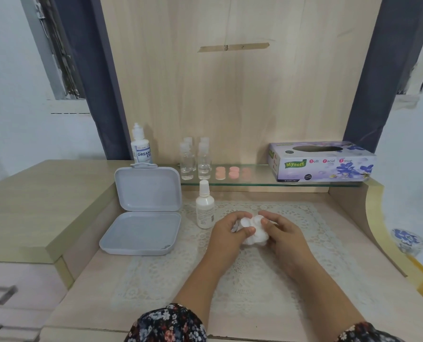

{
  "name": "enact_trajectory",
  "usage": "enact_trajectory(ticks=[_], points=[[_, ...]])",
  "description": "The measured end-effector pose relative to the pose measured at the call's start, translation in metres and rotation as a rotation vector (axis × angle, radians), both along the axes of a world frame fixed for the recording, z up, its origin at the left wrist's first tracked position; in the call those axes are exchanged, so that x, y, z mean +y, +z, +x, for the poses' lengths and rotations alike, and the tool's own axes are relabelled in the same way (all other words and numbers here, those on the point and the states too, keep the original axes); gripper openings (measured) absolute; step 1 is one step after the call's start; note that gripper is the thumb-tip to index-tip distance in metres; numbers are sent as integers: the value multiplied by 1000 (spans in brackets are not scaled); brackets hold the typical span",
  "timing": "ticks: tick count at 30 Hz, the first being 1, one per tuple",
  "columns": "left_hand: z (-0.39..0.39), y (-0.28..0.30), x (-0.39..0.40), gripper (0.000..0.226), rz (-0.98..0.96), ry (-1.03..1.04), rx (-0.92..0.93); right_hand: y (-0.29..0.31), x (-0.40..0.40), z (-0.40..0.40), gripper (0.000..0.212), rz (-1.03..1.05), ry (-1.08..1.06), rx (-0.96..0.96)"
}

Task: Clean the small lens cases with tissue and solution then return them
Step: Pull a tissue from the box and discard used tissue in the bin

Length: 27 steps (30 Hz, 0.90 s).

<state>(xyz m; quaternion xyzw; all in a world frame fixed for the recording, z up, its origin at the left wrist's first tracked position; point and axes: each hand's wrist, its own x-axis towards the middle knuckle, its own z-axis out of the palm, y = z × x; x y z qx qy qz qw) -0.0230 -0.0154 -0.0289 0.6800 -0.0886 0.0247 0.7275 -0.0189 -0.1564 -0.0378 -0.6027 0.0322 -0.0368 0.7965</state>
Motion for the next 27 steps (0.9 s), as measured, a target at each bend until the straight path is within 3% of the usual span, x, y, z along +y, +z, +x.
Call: enact_trajectory(ticks=[7, 11, 15, 18, 20, 22, 27], points=[[3, 3, 4, 28, -51, 34, 90, -2, 5, -6, 18, -176, 0, -90], [6, 4, 6, 14, -176, 123, 141, 2, 5, -8, 17, -283, -98, -136], [3, 1, 9, 23, 219, 383, -145, 4, 5, -11, 21, -382, -135, -168], [0, 2, 11, 35, 421, 315, -318, 6, 6, -14, 23, -396, -98, -167], [4, 8, 13, 30, 626, 214, -395, 7, 6, -14, 25, -383, -77, -180], [5, 23, 13, 22, 771, 108, -398, 7, 5, -14, 25, -368, -68, -179], [16, 58, 18, 20, 883, -64, -297, 7, 4, -12, 23, -216, -74, -124]])
